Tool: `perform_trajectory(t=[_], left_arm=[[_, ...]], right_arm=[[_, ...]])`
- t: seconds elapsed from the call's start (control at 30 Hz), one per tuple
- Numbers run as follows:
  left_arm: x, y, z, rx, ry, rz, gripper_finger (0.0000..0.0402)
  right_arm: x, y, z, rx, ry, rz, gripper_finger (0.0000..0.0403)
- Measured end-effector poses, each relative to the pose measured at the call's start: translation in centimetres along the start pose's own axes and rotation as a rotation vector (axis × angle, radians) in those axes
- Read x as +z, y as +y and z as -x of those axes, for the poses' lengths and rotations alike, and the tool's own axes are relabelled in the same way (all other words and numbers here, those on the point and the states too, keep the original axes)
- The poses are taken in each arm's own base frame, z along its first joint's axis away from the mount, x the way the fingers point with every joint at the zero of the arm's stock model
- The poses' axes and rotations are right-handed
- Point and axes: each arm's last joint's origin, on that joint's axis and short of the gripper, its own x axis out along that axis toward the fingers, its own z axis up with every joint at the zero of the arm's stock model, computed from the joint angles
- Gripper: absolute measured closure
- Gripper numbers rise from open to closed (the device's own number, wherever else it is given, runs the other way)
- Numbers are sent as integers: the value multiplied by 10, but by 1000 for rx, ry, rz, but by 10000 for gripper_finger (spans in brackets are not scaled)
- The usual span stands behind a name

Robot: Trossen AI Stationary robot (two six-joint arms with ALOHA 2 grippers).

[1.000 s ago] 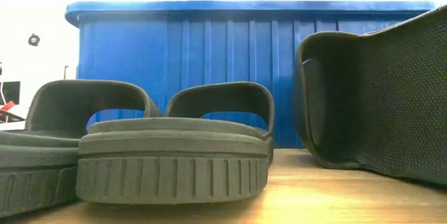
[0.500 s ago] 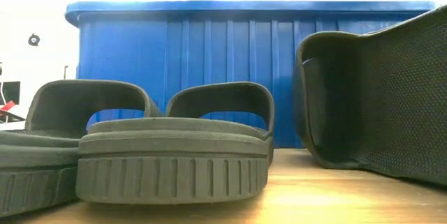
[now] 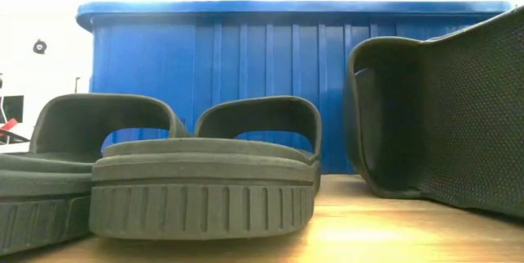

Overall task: Pick and place slides into bin
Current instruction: Put the black slide into the blue organizer bin

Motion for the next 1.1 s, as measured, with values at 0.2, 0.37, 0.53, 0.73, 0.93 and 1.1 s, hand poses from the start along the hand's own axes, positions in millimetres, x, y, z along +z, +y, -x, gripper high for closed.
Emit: perform_trajectory(t=[0.2, 0.37, 0.53, 0.73, 0.93, 1.1], left_arm=[[0, 1, 0, 37, -14, 0, 217], [0, 1, 0, 38, -14, 2, 217], [0, 1, 0, 46, -18, 44, 217], [0, 1, 0, 46, -18, 54, 217], [1, 2, 0, 56, -22, 54, 217], [1, 2, 0, 70, -28, 54, 217]], right_arm=[[-23, 7, -17, 90, -42, -64, 183], [-38, 5, -34, 112, -71, -88, 183], [-55, -6, -51, 82, -69, -120, 183], [-70, -15, -68, 90, -86, -153, 183], [-77, -11, -76, 173, -100, -192, 184], [-74, -12, -81, 170, -147, -206, 183]])
